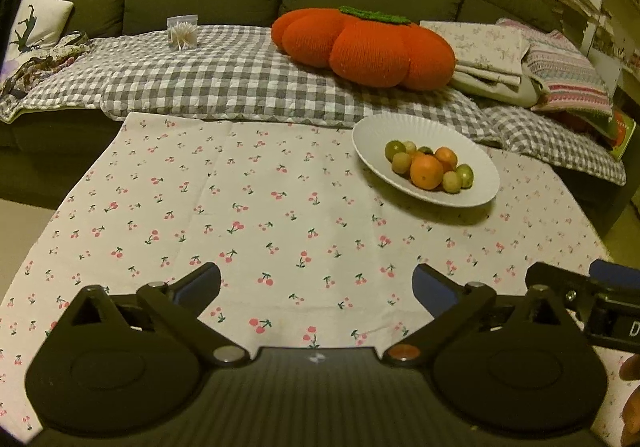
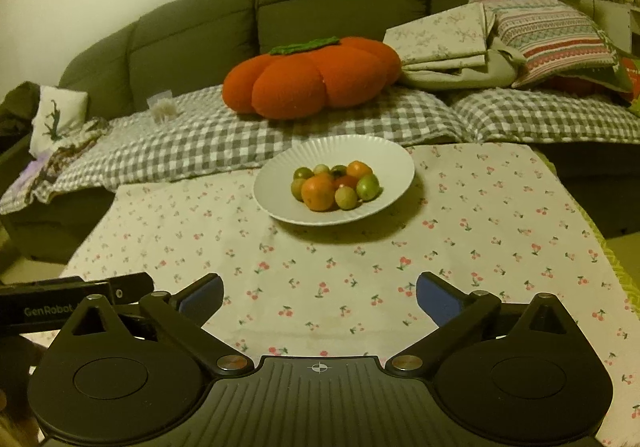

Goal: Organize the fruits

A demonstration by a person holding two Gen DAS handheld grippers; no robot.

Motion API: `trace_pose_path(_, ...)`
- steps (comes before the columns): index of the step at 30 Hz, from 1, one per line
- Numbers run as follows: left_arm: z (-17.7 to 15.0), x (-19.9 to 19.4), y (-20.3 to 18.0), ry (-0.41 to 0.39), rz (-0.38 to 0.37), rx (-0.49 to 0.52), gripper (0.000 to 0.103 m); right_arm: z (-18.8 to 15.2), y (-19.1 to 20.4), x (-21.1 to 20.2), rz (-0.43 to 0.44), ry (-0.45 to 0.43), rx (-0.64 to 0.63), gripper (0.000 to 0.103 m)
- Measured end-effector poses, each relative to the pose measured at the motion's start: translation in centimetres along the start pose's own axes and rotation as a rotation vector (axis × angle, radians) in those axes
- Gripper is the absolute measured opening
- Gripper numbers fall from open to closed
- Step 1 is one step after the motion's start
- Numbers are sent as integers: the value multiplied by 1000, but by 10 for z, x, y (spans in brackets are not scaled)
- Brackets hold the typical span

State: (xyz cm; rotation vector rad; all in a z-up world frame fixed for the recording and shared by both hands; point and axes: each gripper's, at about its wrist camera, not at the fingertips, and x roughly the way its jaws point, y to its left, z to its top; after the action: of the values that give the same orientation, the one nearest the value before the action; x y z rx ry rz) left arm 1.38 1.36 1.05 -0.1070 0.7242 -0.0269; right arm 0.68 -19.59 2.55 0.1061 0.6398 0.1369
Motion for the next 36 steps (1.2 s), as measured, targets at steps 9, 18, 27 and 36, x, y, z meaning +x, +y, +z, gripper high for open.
trace_pose_path(9,0,3,2,8,-20,-13,102,-6,3,5,-11,16,-31,103)
trace_pose_path(18,-2,1,-3,-6,-8,16,102,-6,3,5,-17,14,-39,103)
trace_pose_path(27,-1,-2,-5,-15,-20,23,102,-6,3,3,-16,9,-45,103)
trace_pose_path(36,0,-4,-6,-24,-22,31,102,-8,6,4,-11,10,-50,103)
